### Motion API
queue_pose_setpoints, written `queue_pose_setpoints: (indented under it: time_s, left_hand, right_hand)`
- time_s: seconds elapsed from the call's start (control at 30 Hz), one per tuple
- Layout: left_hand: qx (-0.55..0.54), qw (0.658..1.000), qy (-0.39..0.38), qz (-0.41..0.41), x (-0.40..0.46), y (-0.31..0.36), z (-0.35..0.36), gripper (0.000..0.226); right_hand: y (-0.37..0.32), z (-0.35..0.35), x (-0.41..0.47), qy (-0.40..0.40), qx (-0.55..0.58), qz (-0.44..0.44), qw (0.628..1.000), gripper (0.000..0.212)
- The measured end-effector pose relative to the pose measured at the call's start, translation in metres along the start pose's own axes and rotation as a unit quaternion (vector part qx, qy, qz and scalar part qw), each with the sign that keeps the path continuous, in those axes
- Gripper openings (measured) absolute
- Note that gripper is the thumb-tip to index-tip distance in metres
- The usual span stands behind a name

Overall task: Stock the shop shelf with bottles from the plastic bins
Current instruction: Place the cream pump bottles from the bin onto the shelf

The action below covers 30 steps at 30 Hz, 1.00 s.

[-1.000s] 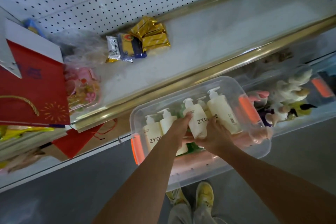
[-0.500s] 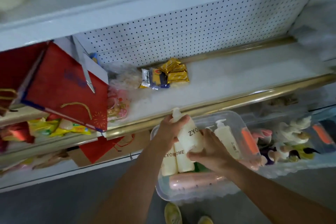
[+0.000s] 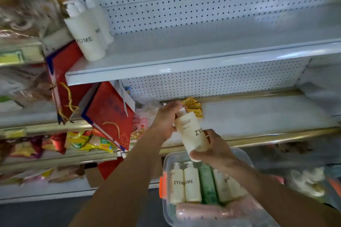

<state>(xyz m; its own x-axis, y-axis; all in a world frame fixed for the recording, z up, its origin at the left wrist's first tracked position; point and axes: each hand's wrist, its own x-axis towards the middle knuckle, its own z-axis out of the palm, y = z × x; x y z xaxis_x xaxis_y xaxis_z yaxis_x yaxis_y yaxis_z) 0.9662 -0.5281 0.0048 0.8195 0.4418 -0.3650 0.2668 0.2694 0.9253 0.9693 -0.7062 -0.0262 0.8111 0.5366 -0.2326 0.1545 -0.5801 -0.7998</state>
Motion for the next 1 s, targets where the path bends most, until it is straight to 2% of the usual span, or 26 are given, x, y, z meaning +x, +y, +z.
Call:
queue_pose_setpoints:
  time_s: [0.13, 0.3, 0.43, 0.53, 0.63, 0.83, 0.93, 1.0]
  left_hand:
    - [-0.012, 0.999, 0.034, 0.025, -0.015, 0.038, -0.008, 0.028]
    - [-0.017, 0.997, 0.014, 0.07, -0.031, 0.089, -0.018, 0.017]
    - [0.011, 0.993, 0.01, 0.117, -0.036, 0.13, -0.027, 0.01]
    - [0.037, 0.986, 0.011, 0.159, -0.035, 0.161, -0.038, 0.008]
    - [0.074, 0.973, 0.02, 0.216, -0.03, 0.19, -0.052, 0.009]
    - [0.109, 0.954, 0.021, 0.278, -0.011, 0.239, -0.077, 0.01]
    - [0.115, 0.946, 0.006, 0.302, 0.003, 0.261, -0.091, 0.011]
    - [0.116, 0.943, -0.007, 0.312, 0.012, 0.275, -0.098, 0.02]
  right_hand:
    - [-0.03, -0.008, -0.001, 0.019, 0.032, -0.038, 0.999, 0.07]
    - [-0.069, -0.021, 0.004, 0.034, 0.06, -0.086, 0.994, 0.064]
    - [-0.105, -0.026, 0.013, 0.054, 0.068, -0.103, 0.991, 0.07]
    - [-0.138, -0.03, 0.022, 0.067, 0.065, -0.126, 0.988, 0.063]
    - [-0.168, -0.032, 0.035, 0.084, 0.07, -0.144, 0.983, 0.056]
    - [-0.208, -0.025, 0.068, 0.089, 0.093, -0.17, 0.977, 0.069]
    - [-0.229, -0.024, 0.088, 0.097, 0.091, -0.185, 0.974, 0.07]
    - [-0.242, -0.023, 0.101, 0.09, 0.09, -0.189, 0.974, 0.065]
